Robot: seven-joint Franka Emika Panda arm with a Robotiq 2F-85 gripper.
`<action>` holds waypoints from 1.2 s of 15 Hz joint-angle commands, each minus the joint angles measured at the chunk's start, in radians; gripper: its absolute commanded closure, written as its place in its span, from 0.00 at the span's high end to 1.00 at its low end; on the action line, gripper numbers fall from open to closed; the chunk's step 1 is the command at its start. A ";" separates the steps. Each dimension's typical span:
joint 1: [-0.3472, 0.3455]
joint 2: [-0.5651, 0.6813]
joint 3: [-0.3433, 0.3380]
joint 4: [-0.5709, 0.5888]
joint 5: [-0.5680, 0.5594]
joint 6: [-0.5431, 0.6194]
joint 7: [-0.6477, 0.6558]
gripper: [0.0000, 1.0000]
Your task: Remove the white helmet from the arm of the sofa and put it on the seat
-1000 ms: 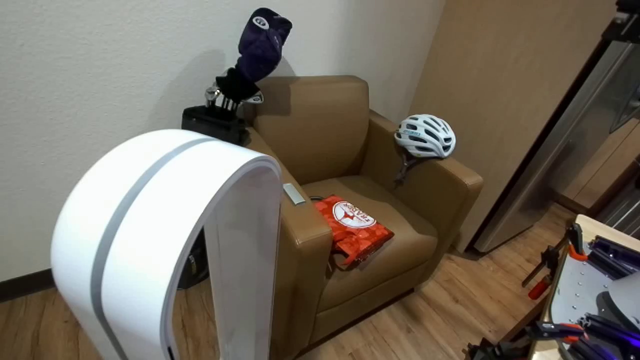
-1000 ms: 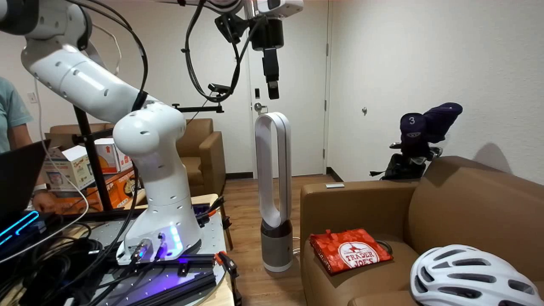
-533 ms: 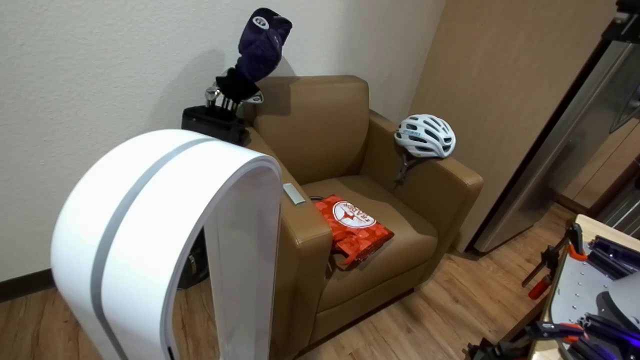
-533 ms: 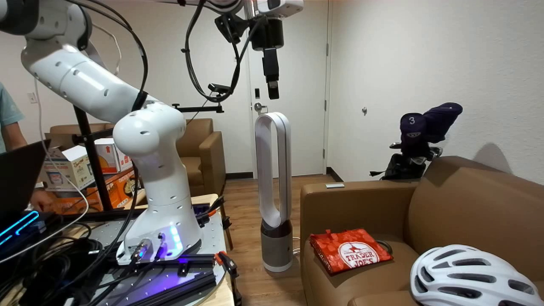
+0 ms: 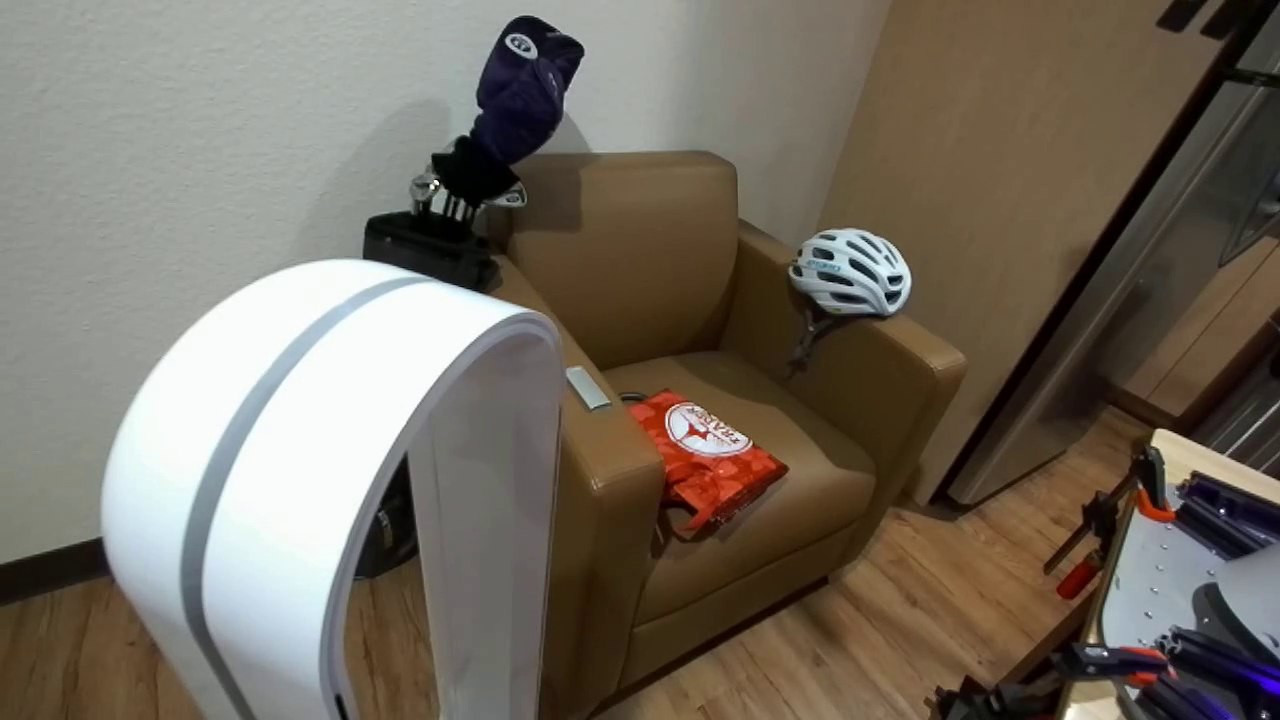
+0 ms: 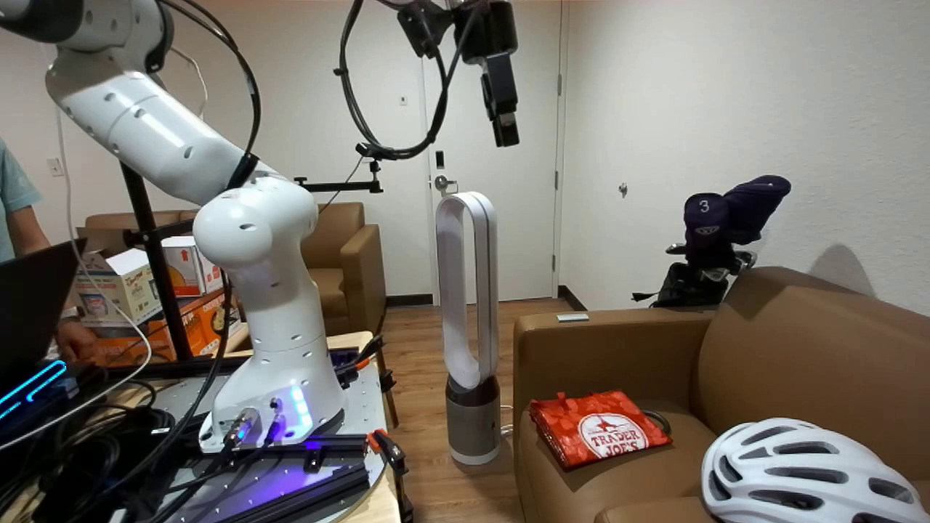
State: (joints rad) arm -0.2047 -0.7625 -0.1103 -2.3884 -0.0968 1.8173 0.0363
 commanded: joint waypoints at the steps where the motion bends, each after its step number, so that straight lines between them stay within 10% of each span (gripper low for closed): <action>1: 0.001 0.219 0.005 0.166 -0.055 0.060 0.019 1.00; 10: 0.015 0.390 -0.011 0.250 -0.074 0.106 0.004 1.00; 18: 0.022 0.637 -0.063 0.287 0.038 0.380 0.004 1.00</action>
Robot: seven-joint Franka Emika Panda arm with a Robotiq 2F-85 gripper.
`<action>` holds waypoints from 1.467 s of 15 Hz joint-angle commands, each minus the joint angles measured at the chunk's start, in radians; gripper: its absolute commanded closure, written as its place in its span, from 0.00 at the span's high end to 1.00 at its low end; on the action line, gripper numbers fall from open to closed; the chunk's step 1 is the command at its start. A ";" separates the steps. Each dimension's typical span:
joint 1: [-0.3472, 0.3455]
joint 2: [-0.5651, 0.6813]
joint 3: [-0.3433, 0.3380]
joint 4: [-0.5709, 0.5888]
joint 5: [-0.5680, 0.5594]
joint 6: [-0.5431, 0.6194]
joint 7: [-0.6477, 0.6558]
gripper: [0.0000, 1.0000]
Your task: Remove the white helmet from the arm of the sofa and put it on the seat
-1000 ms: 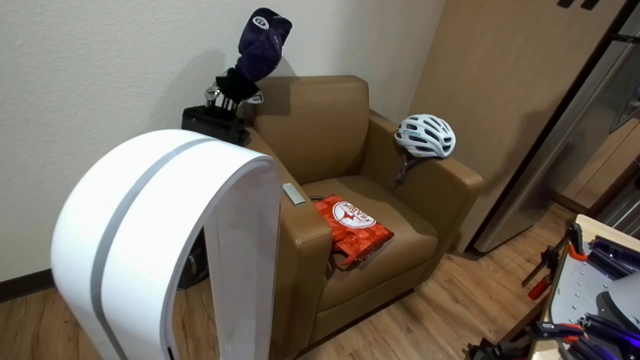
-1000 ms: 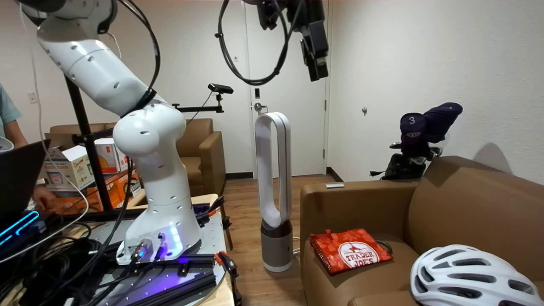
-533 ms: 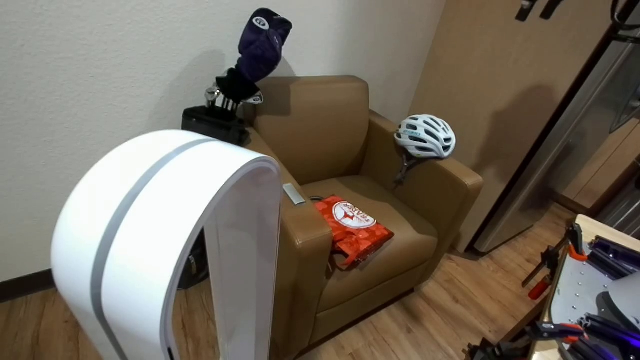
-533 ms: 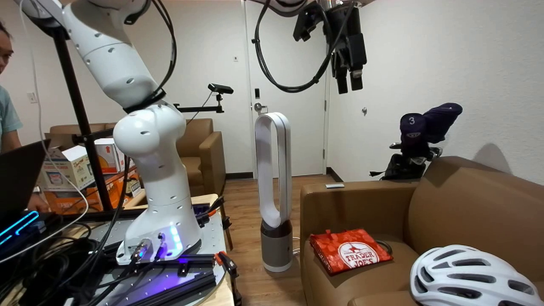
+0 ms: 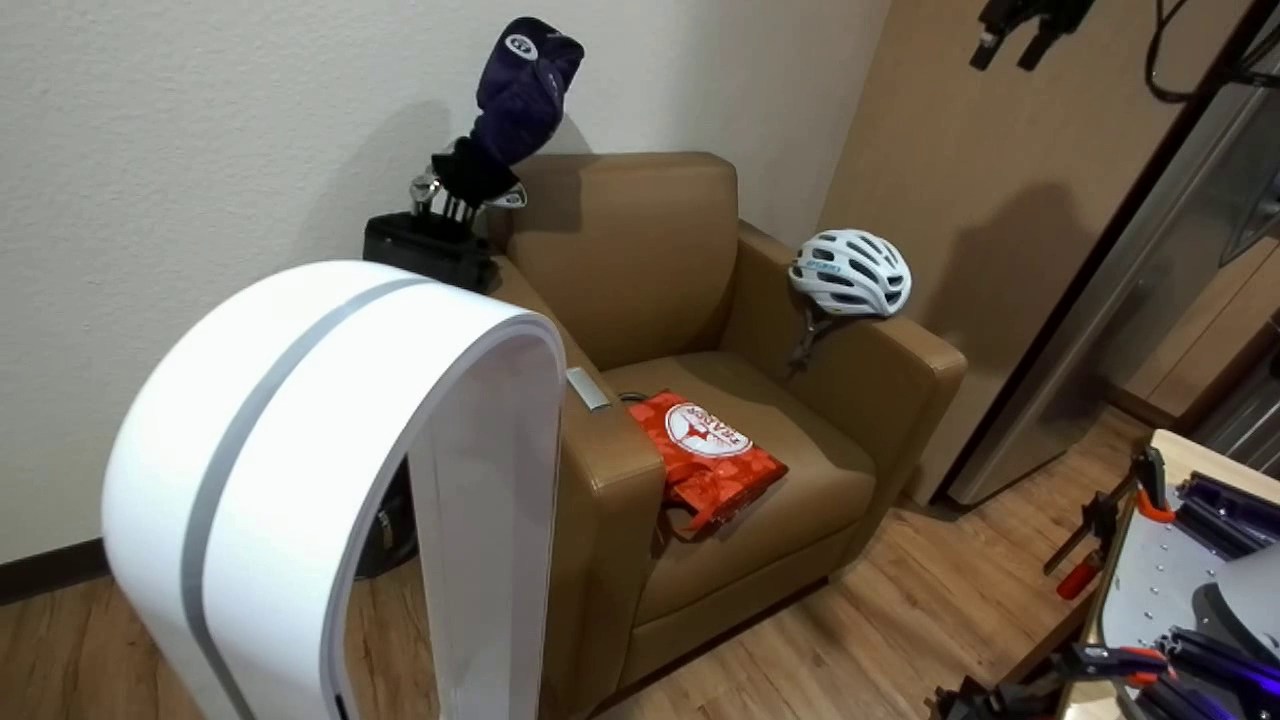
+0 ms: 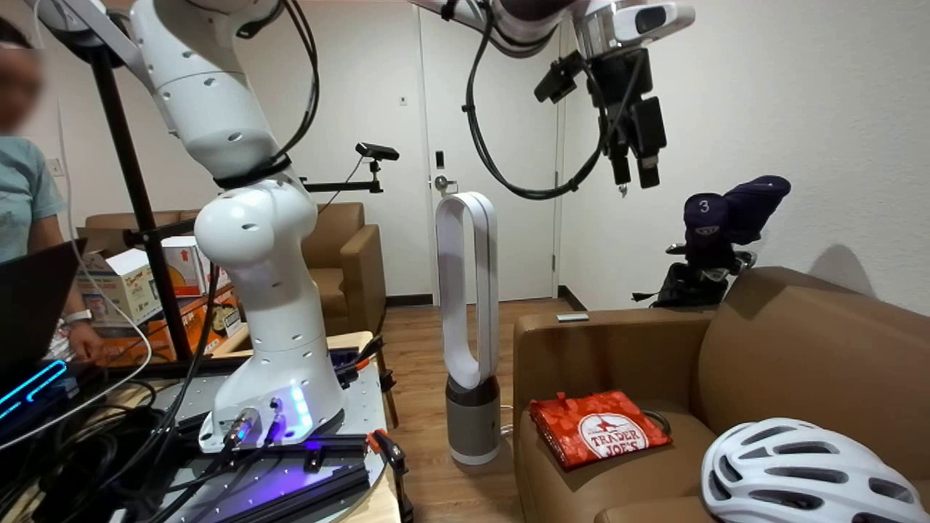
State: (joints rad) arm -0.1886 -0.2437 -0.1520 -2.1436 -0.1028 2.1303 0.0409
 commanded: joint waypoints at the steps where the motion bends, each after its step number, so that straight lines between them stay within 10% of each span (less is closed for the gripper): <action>1: 0.001 0.153 -0.023 0.048 0.040 0.089 0.005 1.00; 10: -0.007 0.265 -0.048 0.065 0.019 0.094 0.002 1.00; 22: -0.096 0.645 -0.093 0.368 0.181 0.035 -0.013 1.00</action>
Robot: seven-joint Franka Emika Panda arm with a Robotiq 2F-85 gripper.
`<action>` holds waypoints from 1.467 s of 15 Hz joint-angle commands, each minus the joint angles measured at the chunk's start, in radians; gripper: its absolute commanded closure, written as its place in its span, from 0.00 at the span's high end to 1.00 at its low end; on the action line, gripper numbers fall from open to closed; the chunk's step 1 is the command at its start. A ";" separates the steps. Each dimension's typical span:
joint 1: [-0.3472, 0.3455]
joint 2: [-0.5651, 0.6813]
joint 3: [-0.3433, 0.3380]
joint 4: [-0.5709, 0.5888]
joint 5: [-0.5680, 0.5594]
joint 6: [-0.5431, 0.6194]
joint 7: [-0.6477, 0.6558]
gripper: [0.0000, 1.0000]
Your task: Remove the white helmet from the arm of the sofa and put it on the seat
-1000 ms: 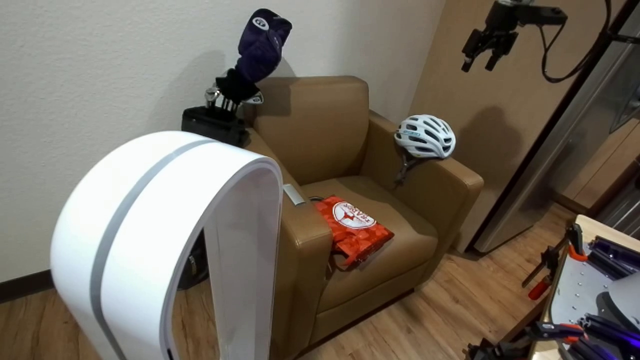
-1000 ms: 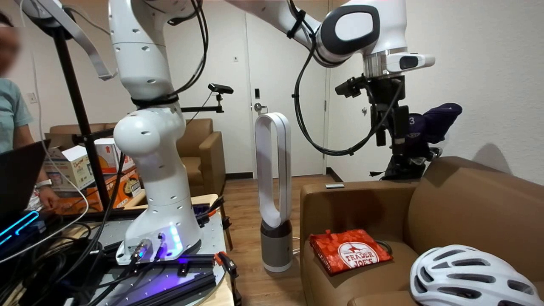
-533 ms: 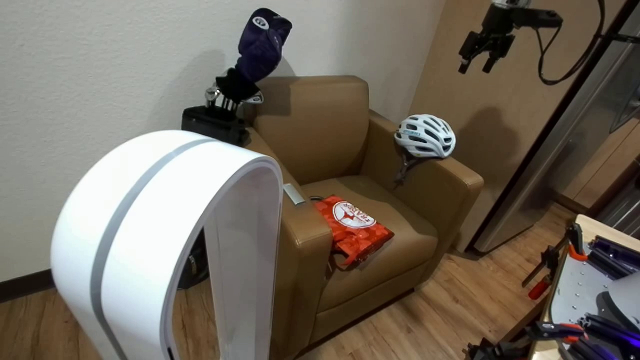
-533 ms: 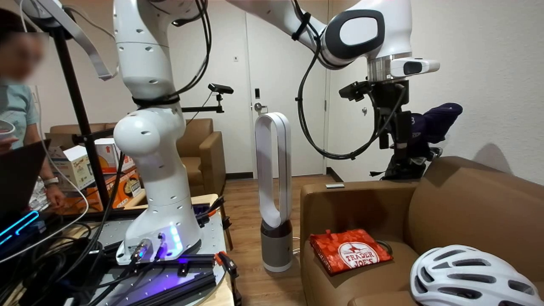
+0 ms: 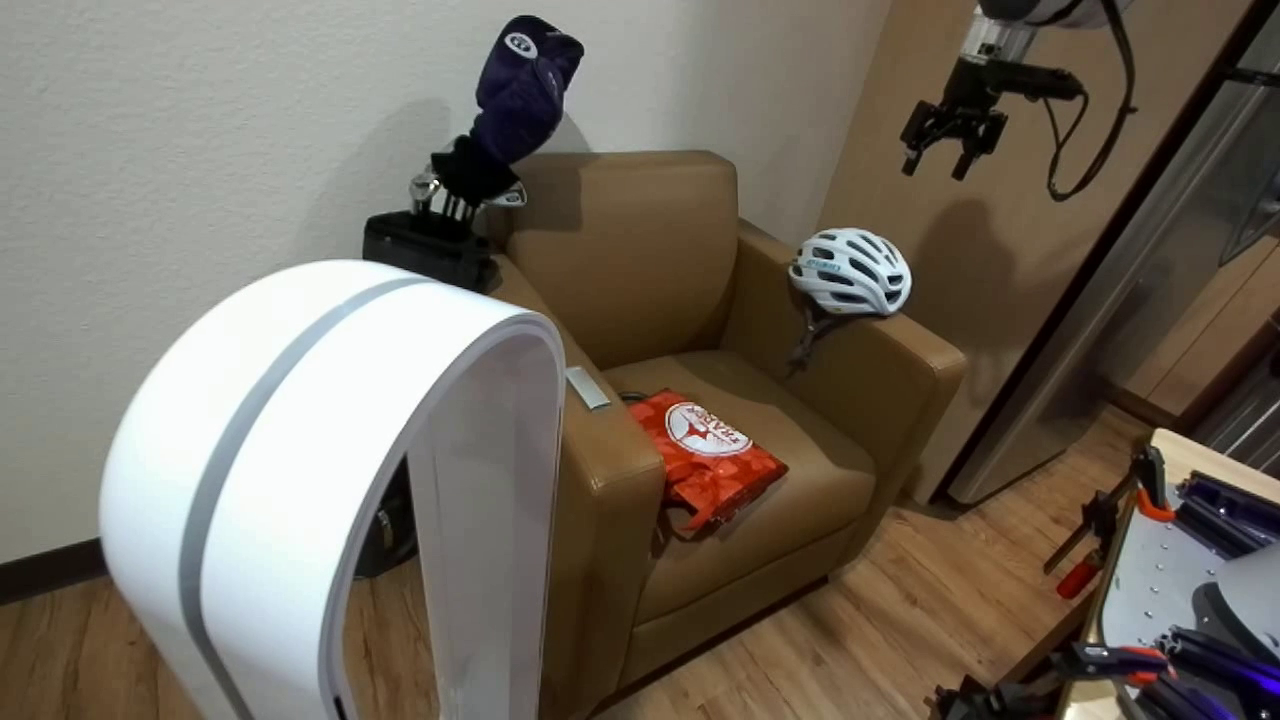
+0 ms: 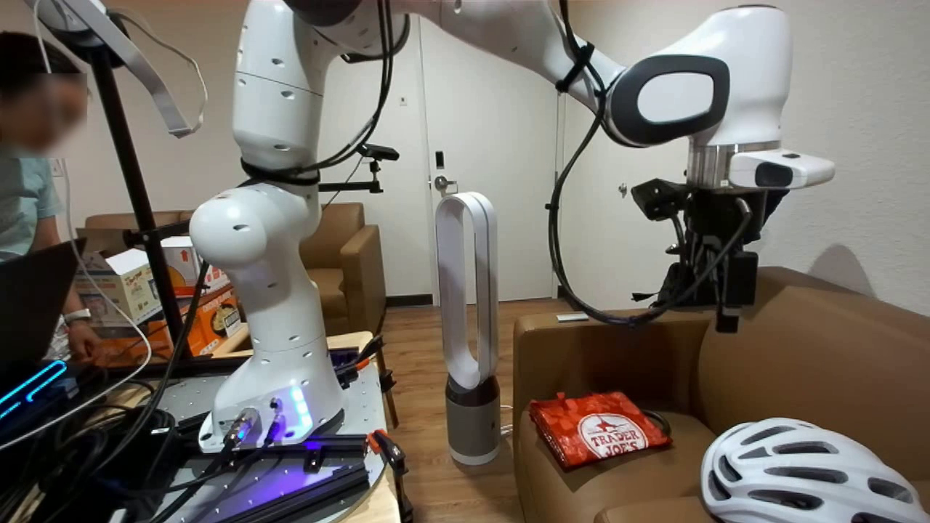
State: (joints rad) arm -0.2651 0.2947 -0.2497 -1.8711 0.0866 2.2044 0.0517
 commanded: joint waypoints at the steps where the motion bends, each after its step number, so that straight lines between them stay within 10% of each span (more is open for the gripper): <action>1: -0.021 0.140 0.003 0.120 -0.026 -0.040 -0.022 1.00; 22: -0.027 0.247 0.019 0.186 -0.082 0.009 -0.048 1.00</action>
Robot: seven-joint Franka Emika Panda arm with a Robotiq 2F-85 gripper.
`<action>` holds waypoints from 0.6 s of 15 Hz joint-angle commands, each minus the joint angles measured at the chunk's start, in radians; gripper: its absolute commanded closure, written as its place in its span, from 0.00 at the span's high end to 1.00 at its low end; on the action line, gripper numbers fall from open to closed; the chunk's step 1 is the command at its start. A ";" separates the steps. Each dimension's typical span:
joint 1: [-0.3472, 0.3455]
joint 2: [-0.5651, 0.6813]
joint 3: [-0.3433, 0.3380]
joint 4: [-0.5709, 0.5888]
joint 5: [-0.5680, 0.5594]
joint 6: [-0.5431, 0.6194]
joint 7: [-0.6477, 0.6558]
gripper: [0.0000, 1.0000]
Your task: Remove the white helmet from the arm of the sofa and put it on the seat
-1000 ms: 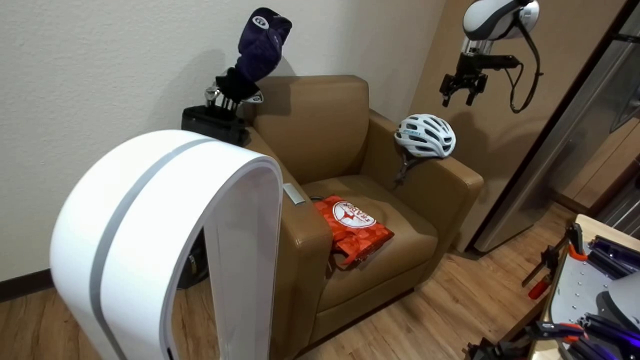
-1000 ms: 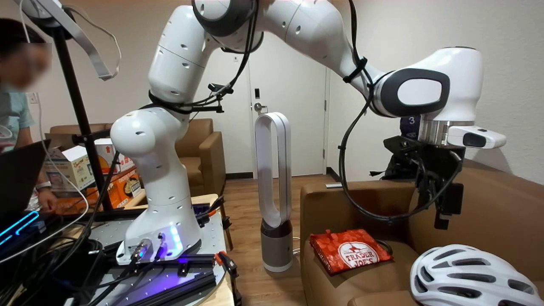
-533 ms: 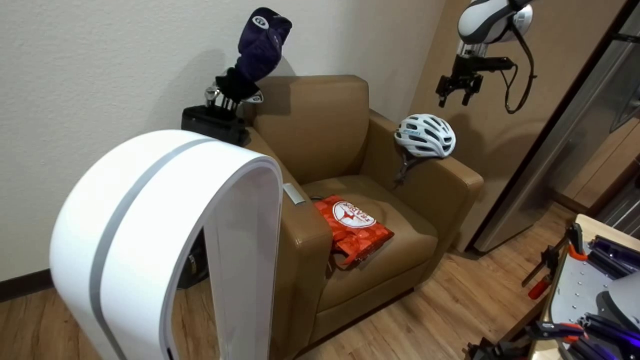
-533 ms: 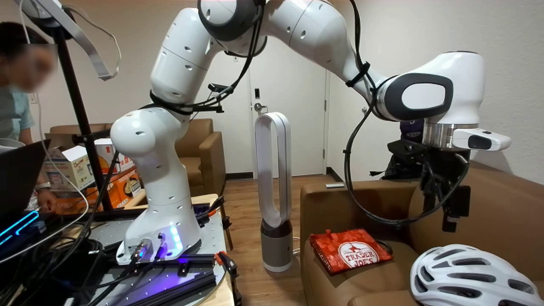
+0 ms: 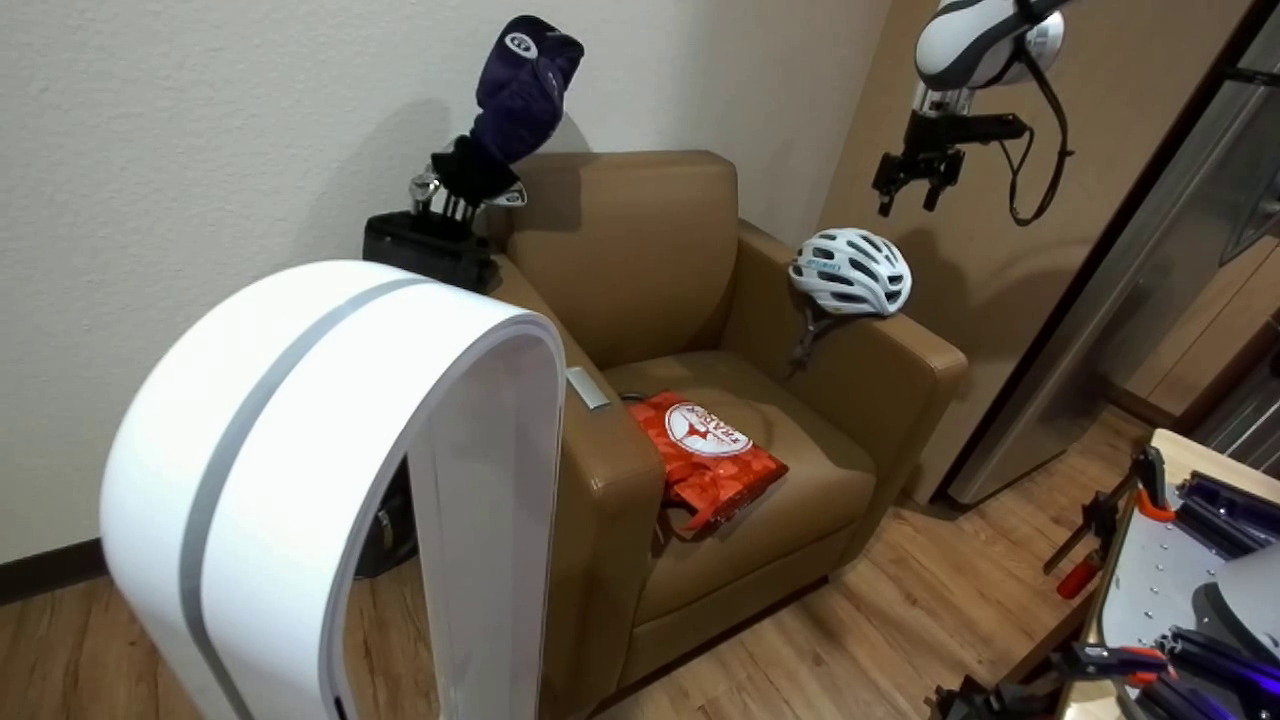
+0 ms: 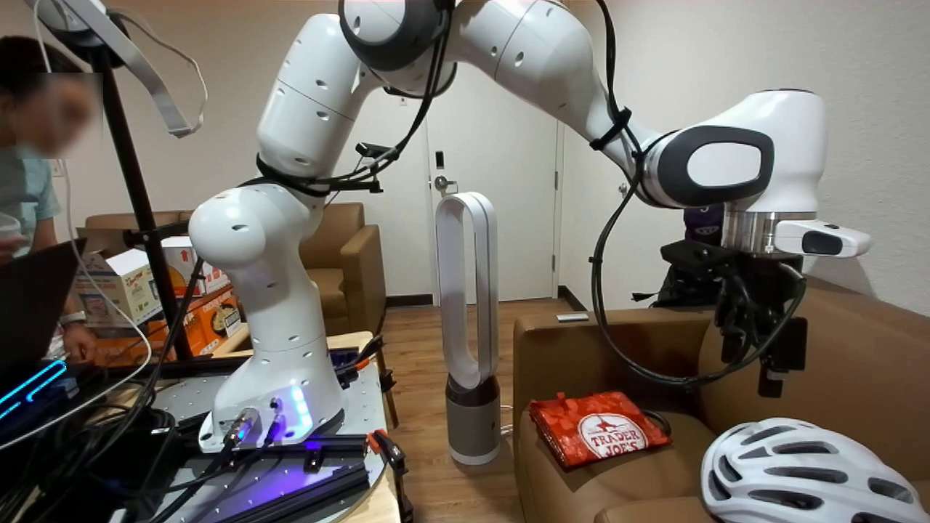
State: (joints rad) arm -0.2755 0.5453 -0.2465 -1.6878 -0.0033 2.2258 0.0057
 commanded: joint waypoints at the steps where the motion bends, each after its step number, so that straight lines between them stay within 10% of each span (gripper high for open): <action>1: -0.010 0.001 0.011 0.005 -0.006 -0.004 0.003 1.00; 9: -0.020 0.091 0.056 0.118 0.025 -0.056 -0.034 1.00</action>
State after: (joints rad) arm -0.2757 0.5604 -0.2306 -1.6720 -0.0029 2.2198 0.0046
